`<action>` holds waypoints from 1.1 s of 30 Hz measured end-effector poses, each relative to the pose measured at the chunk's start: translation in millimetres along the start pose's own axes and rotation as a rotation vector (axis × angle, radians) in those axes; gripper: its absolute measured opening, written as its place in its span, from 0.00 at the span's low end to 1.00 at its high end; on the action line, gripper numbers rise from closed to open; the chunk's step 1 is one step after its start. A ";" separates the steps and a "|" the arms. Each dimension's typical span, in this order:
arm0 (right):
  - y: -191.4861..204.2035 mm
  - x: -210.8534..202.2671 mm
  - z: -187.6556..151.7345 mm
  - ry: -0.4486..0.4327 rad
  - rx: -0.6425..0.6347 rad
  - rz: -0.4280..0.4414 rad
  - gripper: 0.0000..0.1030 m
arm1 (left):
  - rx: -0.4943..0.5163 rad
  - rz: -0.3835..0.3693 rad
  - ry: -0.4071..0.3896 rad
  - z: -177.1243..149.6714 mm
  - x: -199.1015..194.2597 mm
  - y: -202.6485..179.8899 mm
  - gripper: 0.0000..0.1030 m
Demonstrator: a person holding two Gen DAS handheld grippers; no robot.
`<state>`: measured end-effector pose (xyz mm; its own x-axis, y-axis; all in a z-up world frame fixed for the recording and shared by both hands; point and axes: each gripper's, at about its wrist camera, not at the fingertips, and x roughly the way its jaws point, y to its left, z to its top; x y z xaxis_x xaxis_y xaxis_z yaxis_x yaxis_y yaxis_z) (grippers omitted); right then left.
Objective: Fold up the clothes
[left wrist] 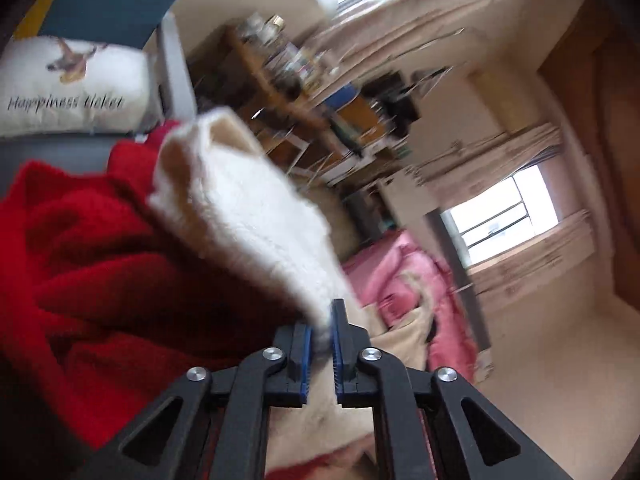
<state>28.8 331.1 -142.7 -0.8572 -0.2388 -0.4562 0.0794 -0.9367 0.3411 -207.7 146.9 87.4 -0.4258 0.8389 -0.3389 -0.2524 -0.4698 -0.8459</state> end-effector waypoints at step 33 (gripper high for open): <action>4.7 -5.4 -9.9 0.000 0.024 0.017 0.93 | -0.012 0.252 0.137 -16.3 131.9 80.2 0.76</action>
<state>38.8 325.4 -146.8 -0.8560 -0.2543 -0.4501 0.0816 -0.9262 0.3682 -270.0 224.3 -31.9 -0.3527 0.7255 -0.5910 -0.1423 -0.6658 -0.7325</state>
